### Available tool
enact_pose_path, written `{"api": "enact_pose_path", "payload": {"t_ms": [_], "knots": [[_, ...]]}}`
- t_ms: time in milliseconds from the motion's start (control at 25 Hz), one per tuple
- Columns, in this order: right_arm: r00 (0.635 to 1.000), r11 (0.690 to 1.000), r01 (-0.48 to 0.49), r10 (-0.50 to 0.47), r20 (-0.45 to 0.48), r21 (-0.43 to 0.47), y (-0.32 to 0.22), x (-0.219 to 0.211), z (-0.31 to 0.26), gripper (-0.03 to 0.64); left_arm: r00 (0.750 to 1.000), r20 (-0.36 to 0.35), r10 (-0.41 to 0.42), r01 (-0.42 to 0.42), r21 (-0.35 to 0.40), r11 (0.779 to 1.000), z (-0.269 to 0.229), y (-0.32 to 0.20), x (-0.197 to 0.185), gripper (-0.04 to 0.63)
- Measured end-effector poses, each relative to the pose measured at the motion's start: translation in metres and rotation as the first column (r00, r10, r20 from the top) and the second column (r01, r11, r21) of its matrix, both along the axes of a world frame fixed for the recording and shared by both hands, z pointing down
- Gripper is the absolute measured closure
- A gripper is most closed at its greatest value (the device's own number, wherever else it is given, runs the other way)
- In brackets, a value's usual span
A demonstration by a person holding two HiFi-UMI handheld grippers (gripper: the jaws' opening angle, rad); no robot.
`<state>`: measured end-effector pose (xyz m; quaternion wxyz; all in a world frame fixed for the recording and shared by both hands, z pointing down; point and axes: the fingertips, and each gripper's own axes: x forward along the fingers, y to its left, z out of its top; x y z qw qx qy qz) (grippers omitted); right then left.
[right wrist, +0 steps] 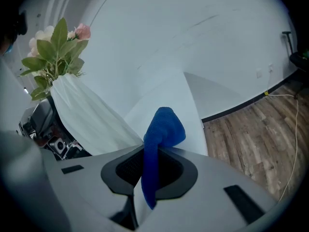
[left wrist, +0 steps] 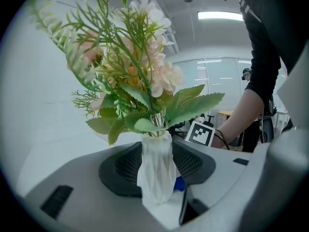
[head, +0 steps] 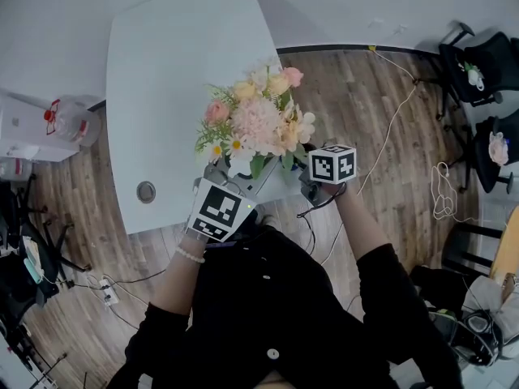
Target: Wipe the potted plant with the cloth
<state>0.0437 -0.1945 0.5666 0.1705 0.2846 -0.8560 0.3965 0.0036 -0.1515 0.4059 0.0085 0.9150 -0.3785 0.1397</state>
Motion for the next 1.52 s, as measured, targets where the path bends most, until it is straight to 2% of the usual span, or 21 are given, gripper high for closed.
{"api": "enact_pose_path", "payload": {"t_ms": [520, 960, 1320, 1520], "knots": [[0.989, 0.992, -0.123, 0.122, 0.08, 0.008, 0.017, 0.005, -0.033, 0.535, 1.0, 0.01, 0.008, -0.008, -0.001, 1.0, 0.0, 0.002, -0.001, 0.387], [0.962, 0.981, -0.191, 0.178, 0.208, 0.045, 0.023, 0.011, -0.082, 0.535, 1.0, 0.02, 0.017, -0.017, -0.001, 1.0, -0.001, 0.004, 0.0, 0.387], [0.948, 0.973, -0.196, 0.155, 0.279, 0.124, 0.025, 0.008, -0.128, 0.535, 0.999, 0.034, 0.019, -0.019, 0.0, 1.0, 0.0, 0.005, 0.0, 0.387], [0.962, 0.967, -0.15, 0.094, 0.257, 0.207, 0.027, 0.006, -0.149, 0.535, 0.999, 0.037, 0.017, -0.017, -0.001, 1.0, 0.0, 0.004, 0.001, 0.387]]}}
